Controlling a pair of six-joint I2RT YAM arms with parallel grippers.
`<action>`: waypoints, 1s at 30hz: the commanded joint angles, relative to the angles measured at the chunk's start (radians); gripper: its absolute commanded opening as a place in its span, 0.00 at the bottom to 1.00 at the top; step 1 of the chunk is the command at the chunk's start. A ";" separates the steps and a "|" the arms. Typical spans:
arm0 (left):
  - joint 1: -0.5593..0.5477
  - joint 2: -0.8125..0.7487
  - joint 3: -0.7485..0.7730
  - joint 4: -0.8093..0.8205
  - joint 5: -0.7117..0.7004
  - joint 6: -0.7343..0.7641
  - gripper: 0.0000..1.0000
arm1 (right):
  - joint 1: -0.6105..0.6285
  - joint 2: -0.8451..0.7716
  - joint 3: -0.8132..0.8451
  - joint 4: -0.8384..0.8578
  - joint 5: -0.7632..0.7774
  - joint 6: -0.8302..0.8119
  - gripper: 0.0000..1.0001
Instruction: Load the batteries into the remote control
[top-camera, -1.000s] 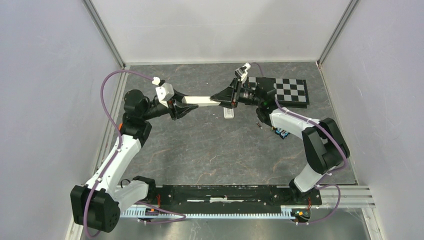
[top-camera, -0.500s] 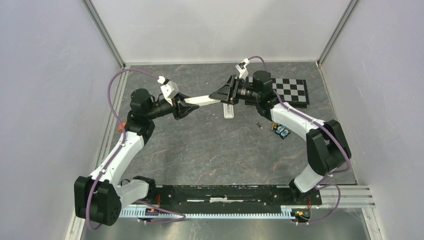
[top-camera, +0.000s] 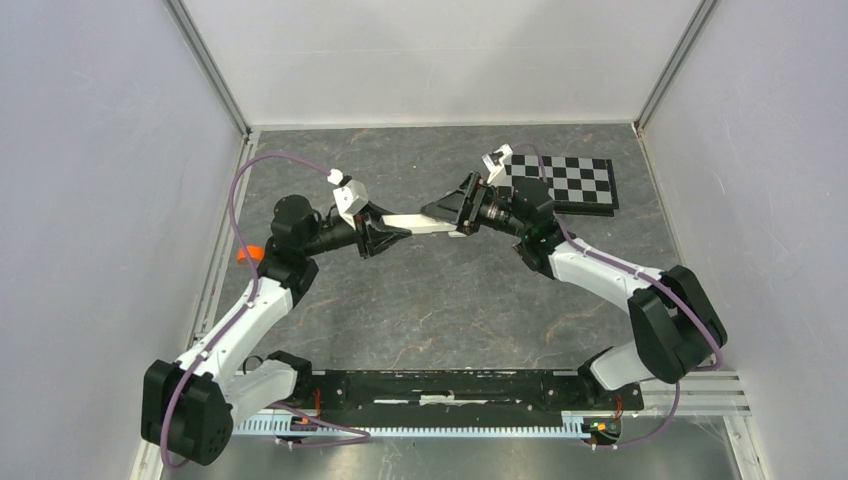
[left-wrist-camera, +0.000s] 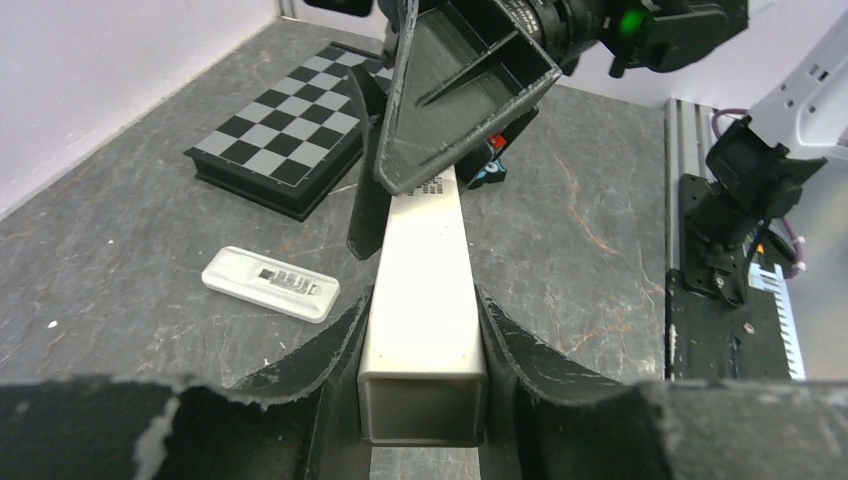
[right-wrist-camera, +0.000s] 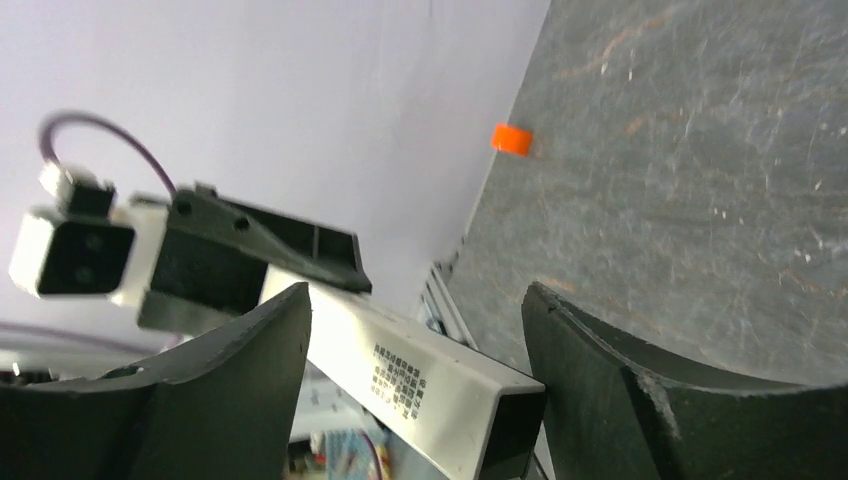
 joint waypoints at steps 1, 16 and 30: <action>-0.002 -0.029 -0.030 0.181 -0.146 -0.065 0.02 | 0.023 -0.046 0.035 0.098 0.223 0.154 0.81; -0.002 -0.050 -0.019 0.207 -0.356 -0.001 0.02 | 0.063 -0.016 0.208 -0.179 0.454 0.206 0.83; 0.000 -0.113 0.003 0.126 -0.377 0.052 0.02 | 0.041 -0.063 0.222 -0.289 0.557 0.093 0.85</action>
